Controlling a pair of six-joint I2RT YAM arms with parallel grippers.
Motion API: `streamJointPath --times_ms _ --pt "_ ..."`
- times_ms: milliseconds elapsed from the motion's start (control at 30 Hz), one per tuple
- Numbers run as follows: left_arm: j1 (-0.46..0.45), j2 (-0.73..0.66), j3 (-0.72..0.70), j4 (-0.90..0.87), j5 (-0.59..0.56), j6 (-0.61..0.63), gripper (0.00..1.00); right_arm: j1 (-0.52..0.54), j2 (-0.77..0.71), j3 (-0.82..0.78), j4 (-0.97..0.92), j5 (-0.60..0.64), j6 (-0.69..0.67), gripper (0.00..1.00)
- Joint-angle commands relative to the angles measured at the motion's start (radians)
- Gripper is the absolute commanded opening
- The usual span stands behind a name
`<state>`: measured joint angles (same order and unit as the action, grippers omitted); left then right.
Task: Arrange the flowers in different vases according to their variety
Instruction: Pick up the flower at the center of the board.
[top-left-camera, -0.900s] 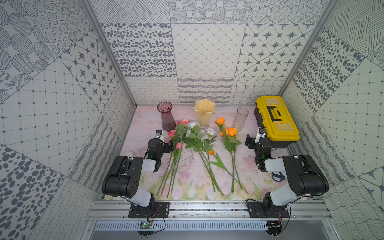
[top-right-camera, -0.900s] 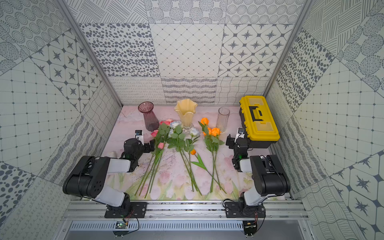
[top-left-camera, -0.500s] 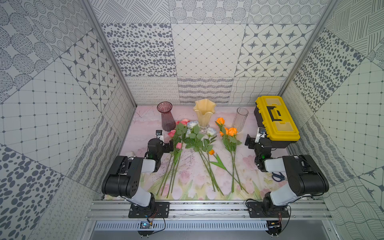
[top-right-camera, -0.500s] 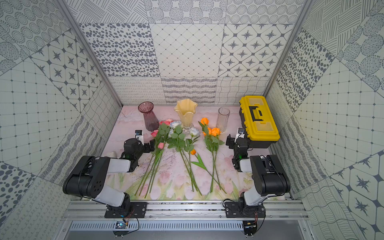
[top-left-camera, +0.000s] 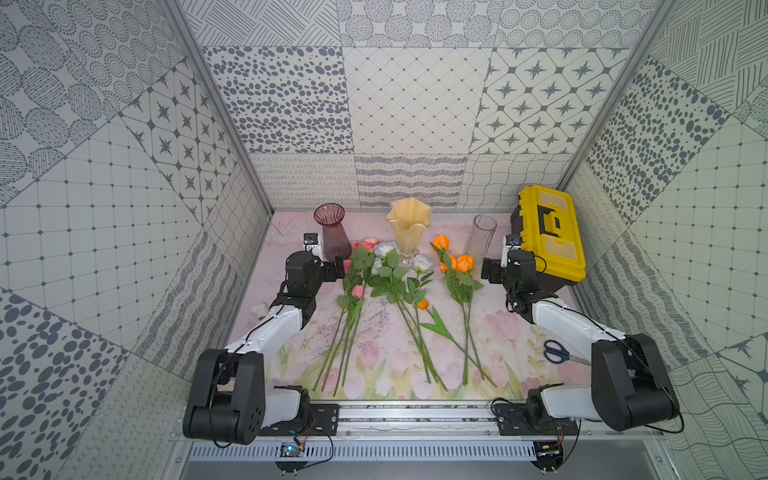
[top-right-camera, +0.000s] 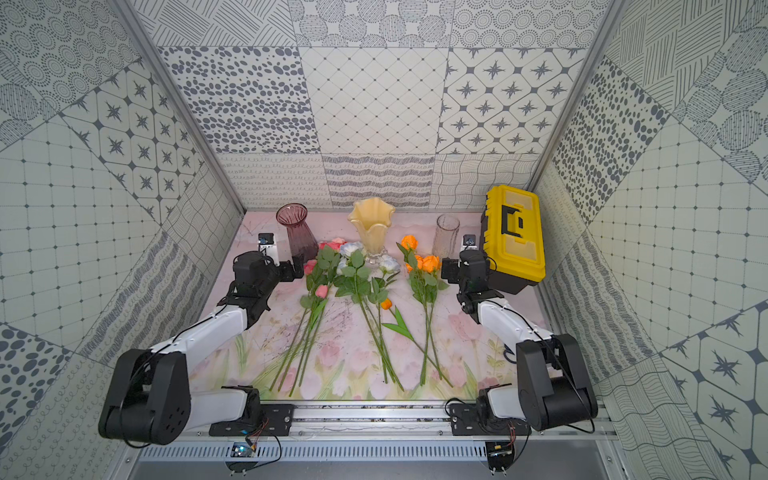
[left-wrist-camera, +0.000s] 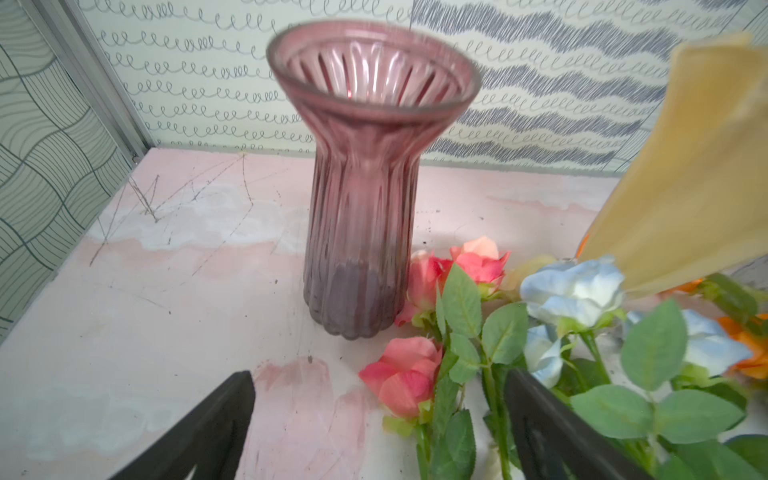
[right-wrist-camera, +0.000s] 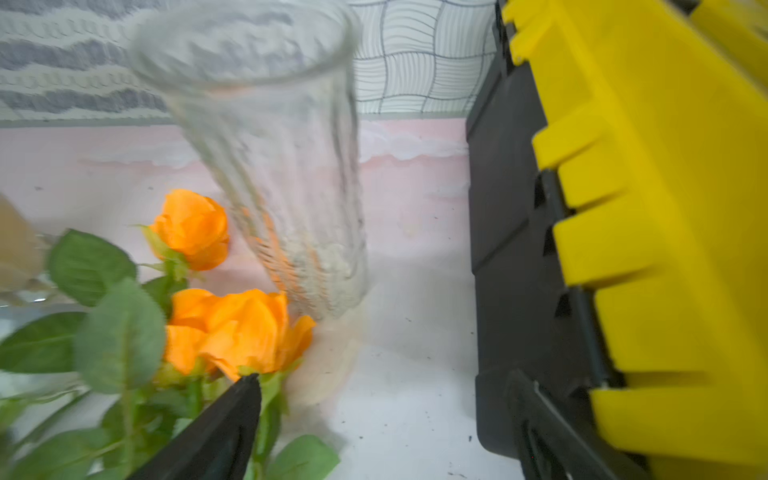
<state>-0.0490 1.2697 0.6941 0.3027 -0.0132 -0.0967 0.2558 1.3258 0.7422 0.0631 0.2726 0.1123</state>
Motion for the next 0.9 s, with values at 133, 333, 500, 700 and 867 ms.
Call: streamJointPath --times_ms 133,333,500,700,867 --pt "0.008 -0.172 0.045 -0.612 0.157 -0.16 0.99 0.179 -0.141 0.079 -0.532 -0.035 0.234 0.97" --pt "-0.027 -0.183 0.053 -0.698 0.208 -0.177 0.99 0.218 -0.221 0.036 -0.643 -0.193 0.344 0.97" --pt "-0.047 -0.168 0.06 -0.741 0.256 -0.178 0.99 0.231 -0.151 0.031 -0.692 -0.277 0.347 0.97" --pt "-0.075 -0.165 0.055 -0.728 0.278 -0.184 0.99 0.245 -0.078 0.035 -0.697 -0.285 0.343 0.93" --pt "-0.086 -0.162 0.053 -0.72 0.279 -0.189 0.99 0.267 -0.007 0.067 -0.708 -0.256 0.329 0.75"
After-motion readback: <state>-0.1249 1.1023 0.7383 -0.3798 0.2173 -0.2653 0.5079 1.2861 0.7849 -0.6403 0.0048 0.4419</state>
